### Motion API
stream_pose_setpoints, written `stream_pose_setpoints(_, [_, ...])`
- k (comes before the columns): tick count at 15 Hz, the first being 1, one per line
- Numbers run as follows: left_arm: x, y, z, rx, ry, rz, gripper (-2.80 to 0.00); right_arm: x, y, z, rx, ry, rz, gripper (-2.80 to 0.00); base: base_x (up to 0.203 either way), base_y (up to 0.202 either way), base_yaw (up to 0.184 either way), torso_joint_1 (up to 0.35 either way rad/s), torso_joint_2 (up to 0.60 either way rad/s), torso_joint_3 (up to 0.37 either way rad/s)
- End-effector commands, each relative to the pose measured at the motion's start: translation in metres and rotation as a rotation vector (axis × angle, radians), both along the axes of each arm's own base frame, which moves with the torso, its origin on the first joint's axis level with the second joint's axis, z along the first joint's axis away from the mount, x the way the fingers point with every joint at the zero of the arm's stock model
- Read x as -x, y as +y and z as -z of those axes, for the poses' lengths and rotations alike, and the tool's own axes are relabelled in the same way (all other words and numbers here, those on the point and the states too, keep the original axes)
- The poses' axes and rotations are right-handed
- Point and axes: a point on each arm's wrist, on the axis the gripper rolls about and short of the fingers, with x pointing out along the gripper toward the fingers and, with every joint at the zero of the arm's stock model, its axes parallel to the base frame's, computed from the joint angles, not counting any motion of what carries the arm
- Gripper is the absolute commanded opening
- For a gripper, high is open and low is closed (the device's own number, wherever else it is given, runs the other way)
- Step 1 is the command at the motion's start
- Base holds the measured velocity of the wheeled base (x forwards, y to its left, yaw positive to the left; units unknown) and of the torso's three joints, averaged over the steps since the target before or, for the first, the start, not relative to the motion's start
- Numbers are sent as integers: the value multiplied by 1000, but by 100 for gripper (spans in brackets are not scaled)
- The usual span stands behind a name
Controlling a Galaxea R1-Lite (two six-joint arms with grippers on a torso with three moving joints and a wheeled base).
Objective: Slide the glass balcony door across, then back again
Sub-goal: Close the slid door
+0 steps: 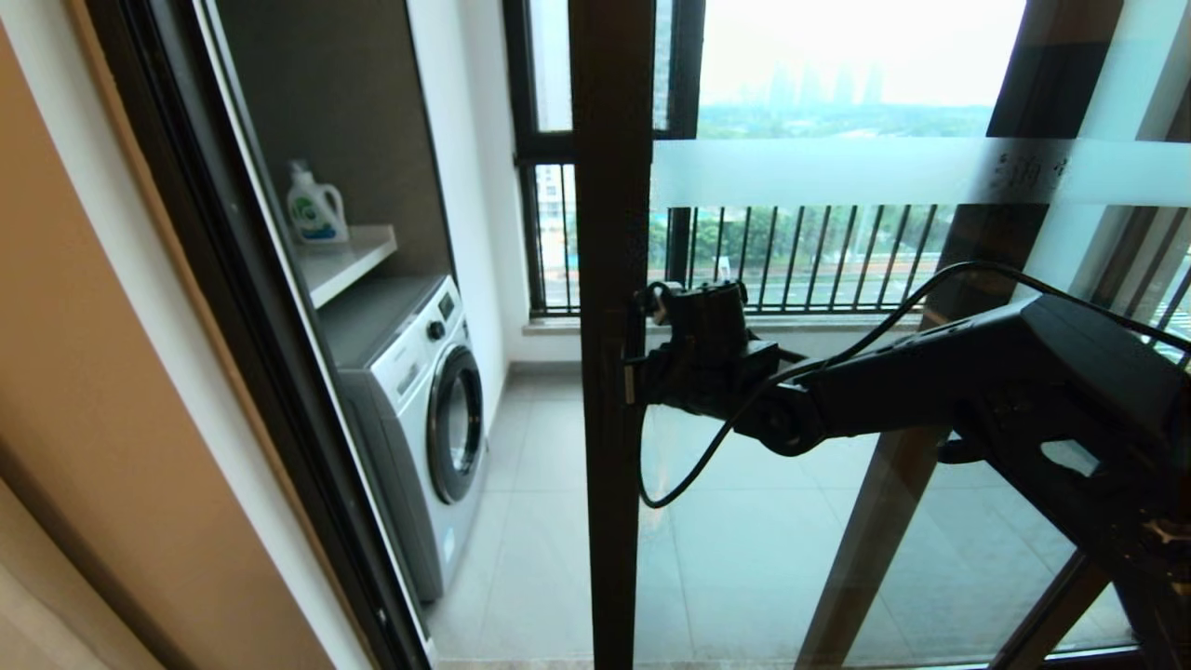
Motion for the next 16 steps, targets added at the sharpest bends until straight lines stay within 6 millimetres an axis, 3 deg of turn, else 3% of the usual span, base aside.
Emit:
stream_pose_setpoints(1, [0, 0, 0, 0, 3, 0, -280, 1, 16, 10, 13, 6, -29, -280, 0, 0, 0, 0, 0, 0])
stream_pose_setpoints(9, [0, 0, 0, 0, 3, 0, -280, 19, 49, 3, 23, -1, -82, -280, 0, 0, 0, 0, 0, 0])
stream_pose_setpoints(13, [0, 0, 0, 0, 3, 0, -280, 25, 36, -11, 29, -10, -18, -280, 0, 0, 0, 0, 0, 0])
stream_pose_setpoints(16, [0, 0, 0, 0, 3, 0, -280, 47, 16, -20, 55, 23, -13, -280, 0, 0, 0, 0, 0, 0])
